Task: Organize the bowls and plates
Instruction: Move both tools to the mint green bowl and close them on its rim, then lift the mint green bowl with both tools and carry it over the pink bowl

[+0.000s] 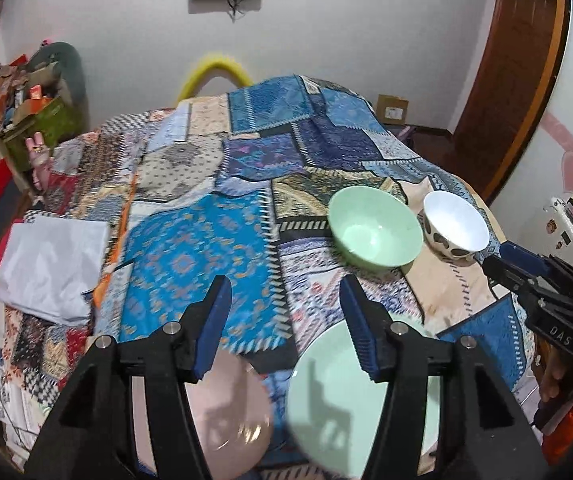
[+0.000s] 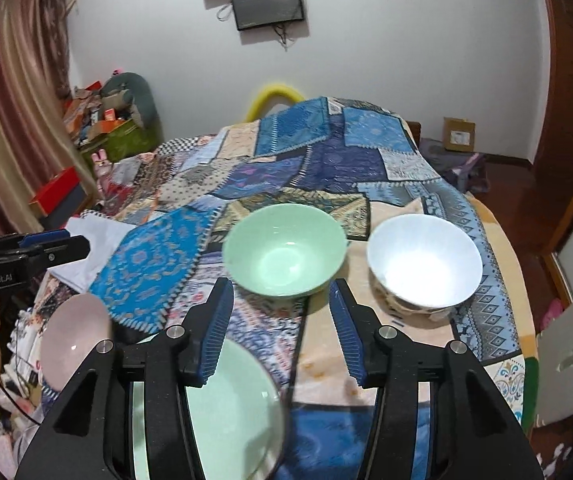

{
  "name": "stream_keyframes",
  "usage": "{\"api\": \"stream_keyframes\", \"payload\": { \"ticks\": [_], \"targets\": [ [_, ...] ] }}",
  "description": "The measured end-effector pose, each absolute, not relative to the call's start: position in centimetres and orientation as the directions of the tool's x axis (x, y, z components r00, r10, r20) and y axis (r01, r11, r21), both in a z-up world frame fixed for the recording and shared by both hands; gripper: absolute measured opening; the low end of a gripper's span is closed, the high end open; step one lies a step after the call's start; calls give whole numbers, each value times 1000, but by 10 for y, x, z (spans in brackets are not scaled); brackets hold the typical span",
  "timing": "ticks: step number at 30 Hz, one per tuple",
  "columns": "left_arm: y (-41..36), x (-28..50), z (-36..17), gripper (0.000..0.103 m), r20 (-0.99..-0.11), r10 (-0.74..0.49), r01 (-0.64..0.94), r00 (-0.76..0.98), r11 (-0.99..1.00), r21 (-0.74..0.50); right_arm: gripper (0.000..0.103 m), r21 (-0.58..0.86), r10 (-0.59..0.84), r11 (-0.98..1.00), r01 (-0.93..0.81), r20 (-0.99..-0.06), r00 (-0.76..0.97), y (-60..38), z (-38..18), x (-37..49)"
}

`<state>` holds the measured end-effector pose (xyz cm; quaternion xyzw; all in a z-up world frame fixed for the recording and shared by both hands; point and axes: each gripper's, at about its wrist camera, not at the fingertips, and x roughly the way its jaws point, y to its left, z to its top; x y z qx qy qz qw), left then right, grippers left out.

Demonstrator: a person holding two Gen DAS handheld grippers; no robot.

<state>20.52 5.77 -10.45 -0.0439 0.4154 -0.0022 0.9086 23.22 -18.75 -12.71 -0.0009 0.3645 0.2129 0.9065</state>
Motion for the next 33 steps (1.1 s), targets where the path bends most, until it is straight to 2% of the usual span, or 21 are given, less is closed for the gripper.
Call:
{"api": "stream_keyframes", "payload": {
  "ticks": [13, 22, 25, 33],
  "targets": [
    [25, 314, -156, 56, -835, -68, -5, 546, 996, -84, 46, 195, 384, 909, -367, -735, 559, -187, -175, 288],
    [13, 362, -200, 56, -875, -71, 6, 480, 997, -78, 36, 244, 405, 902, -355, -763, 504, -183, -199, 311],
    [10, 372, -210, 55, -882, -72, 18, 466, 997, -72, 36, 238, 395, 907, -348, -767, 506, -181, -202, 314],
    [3, 390, -230, 40, -896, -92, 45, 435, 996, -81, 33, 251, 392, 910, -329, -780, 488, -177, -212, 323]
  ]
}}
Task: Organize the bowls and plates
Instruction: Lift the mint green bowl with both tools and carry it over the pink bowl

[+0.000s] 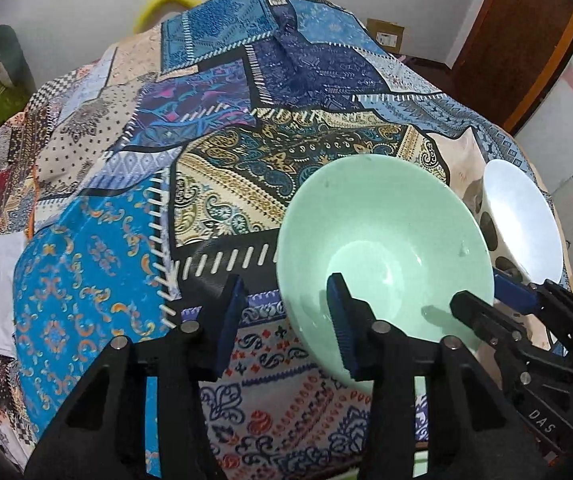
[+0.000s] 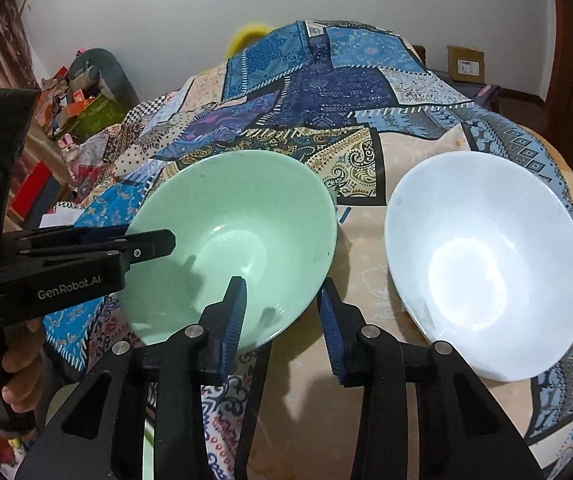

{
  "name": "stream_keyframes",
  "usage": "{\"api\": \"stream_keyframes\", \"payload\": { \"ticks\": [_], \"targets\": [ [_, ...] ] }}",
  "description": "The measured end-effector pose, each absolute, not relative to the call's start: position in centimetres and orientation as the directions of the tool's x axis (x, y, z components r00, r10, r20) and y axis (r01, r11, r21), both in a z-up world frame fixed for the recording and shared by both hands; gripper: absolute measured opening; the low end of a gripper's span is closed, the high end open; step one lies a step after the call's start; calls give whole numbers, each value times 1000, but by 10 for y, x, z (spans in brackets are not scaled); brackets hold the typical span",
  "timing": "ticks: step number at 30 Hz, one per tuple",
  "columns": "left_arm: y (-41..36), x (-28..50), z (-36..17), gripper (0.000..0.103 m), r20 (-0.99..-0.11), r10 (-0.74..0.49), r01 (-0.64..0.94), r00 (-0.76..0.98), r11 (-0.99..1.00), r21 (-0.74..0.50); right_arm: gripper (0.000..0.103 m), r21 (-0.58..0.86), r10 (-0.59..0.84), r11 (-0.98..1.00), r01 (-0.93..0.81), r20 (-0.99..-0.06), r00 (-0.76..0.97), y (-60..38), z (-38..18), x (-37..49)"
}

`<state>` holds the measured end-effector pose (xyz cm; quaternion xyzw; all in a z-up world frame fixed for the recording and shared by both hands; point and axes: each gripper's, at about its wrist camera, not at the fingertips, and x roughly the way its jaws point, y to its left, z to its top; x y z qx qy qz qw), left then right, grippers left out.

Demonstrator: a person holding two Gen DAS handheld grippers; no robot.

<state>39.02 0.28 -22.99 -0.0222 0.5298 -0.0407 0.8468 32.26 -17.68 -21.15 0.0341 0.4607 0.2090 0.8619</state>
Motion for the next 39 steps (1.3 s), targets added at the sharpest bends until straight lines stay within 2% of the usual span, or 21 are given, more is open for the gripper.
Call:
{"api": "stream_keyframes", "payload": {
  "ticks": [2, 6, 10, 20, 39],
  "targets": [
    [1, 394, -235, 32, -900, -98, 50, 424, 995, -84, 33, 248, 387, 913, -324, -779, 493, -175, -212, 325],
    [-4, 398, -242, 23, -905, -121, 71, 408, 992, -101, 29, 247, 380, 916, -315, -782, 494, -176, -212, 328],
    [-9, 392, -241, 22, -898, -96, 106, 430, 993, -55, 26, 252, 386, 914, -317, -779, 494, -177, -210, 328],
    [-7, 373, -227, 22, -891, -102, 105, 442, 993, -61, 26, 234, 390, 911, -339, -755, 527, -172, -189, 312],
    [9, 290, -149, 22, -837, -89, 68, 539, 996, -63, 26, 226, 450, 881, -416, -673, 587, -155, -126, 253]
  ]
}}
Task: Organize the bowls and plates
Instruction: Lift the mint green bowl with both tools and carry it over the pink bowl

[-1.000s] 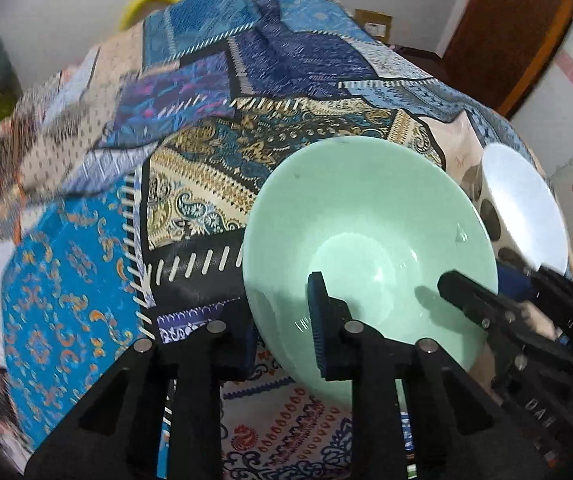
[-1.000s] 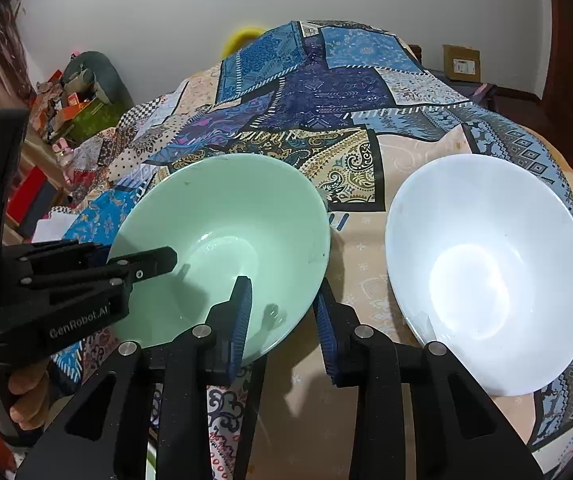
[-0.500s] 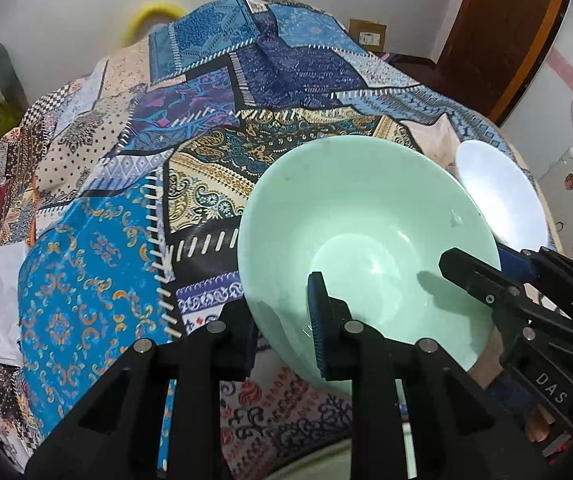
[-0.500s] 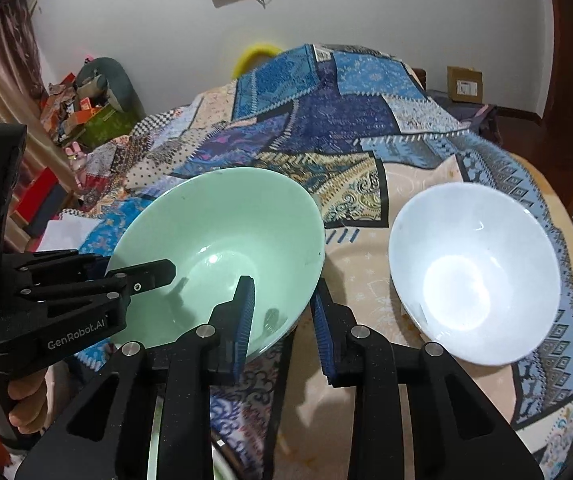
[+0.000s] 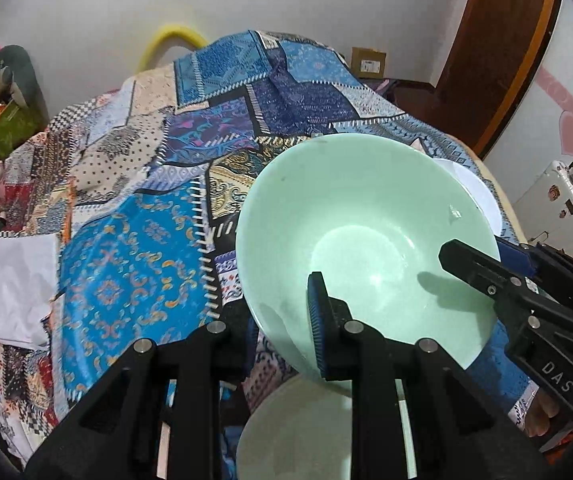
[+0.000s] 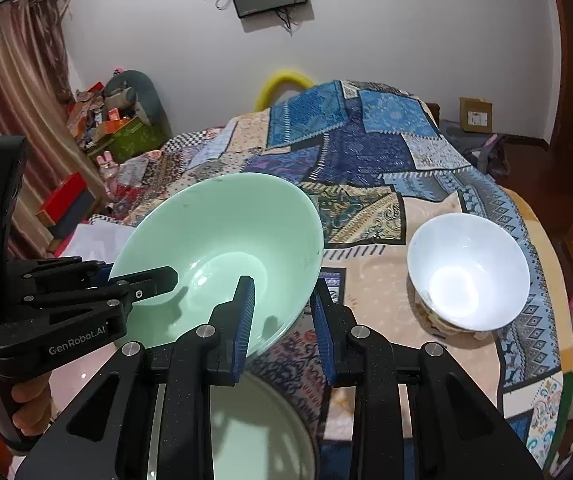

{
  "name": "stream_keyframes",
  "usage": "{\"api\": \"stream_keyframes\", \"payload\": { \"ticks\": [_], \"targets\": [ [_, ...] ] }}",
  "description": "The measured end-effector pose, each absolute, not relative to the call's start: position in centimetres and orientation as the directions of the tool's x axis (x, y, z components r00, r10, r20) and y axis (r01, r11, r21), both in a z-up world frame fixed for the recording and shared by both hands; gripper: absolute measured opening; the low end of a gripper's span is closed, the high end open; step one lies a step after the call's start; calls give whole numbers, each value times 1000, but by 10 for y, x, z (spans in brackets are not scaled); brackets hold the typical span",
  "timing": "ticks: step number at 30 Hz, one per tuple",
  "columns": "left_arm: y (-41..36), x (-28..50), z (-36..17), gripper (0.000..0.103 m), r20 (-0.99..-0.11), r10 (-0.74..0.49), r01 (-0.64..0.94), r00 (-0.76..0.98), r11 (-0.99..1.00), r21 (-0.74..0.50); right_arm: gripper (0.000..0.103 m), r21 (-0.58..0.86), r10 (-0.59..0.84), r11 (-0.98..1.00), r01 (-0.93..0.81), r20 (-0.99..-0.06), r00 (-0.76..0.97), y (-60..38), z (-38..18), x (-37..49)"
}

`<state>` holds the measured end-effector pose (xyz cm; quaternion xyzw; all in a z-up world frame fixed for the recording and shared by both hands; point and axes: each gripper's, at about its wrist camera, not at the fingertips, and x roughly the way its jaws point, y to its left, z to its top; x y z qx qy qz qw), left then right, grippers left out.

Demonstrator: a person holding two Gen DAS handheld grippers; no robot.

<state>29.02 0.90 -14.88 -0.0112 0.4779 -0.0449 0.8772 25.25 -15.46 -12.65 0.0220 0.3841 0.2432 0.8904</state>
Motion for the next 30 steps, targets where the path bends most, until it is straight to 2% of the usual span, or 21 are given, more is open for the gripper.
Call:
{"api": "stream_keyframes", "payload": {
  "ticks": [14, 30],
  "targets": [
    [33, 223, -114, 22, -811, -63, 16, 581, 998, -65, 26, 215, 490, 852, -477, -645, 586, -131, -111, 214],
    [84, 164, -105, 22, -796, -25, -71, 605, 994, -85, 26, 218, 549, 801, -558, -640, 537, -80, -110, 176]
  ]
}}
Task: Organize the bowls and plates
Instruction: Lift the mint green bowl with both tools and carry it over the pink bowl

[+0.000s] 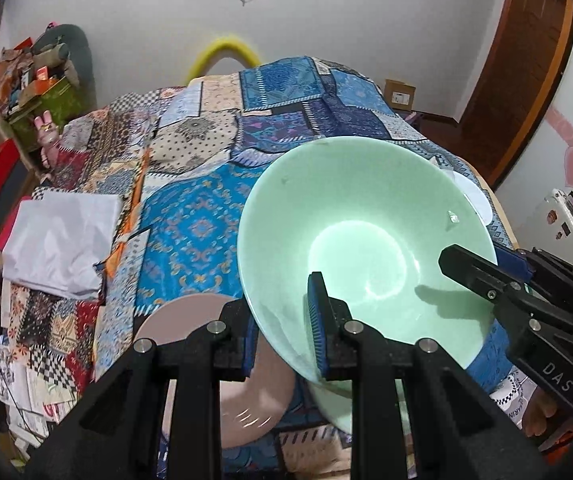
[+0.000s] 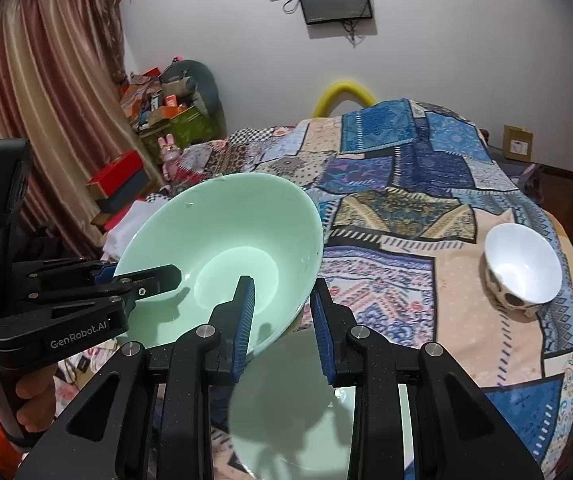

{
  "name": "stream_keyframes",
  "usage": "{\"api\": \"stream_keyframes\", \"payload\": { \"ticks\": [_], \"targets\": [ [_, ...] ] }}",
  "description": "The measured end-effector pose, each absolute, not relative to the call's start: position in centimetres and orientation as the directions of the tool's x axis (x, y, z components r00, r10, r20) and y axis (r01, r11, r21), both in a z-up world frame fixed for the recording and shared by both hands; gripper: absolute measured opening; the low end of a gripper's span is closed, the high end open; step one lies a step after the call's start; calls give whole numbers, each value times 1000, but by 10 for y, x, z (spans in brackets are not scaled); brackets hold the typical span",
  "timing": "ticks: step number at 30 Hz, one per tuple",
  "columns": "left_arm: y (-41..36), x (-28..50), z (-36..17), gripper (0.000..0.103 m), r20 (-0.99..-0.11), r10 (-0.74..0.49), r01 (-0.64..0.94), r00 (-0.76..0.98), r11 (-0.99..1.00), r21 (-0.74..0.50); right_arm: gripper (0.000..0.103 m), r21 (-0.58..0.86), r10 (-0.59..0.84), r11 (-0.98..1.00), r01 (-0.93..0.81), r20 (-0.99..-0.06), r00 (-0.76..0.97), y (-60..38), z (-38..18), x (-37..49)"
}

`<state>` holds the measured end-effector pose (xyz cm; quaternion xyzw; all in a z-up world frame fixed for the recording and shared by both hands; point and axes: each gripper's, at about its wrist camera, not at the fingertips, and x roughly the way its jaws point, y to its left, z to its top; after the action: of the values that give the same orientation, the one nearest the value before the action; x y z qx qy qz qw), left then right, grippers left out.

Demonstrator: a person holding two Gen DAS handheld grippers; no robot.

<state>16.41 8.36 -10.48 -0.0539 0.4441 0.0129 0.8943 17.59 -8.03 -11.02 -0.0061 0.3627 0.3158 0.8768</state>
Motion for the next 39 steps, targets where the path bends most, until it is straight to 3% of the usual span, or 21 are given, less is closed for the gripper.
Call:
{"api": "stream_keyframes", "payload": {
  "ticks": [19, 39],
  "targets": [
    [150, 122, -135, 22, -825, 27, -171, 564, 982, -85, 26, 235, 578, 745, -625, -696, 427, -19, -140, 160],
    [191, 117, -201, 22, -892, -11, -218, 452, 968, -122, 26, 251, 534, 734, -631, -787, 309, 14, -190, 160]
  ]
}}
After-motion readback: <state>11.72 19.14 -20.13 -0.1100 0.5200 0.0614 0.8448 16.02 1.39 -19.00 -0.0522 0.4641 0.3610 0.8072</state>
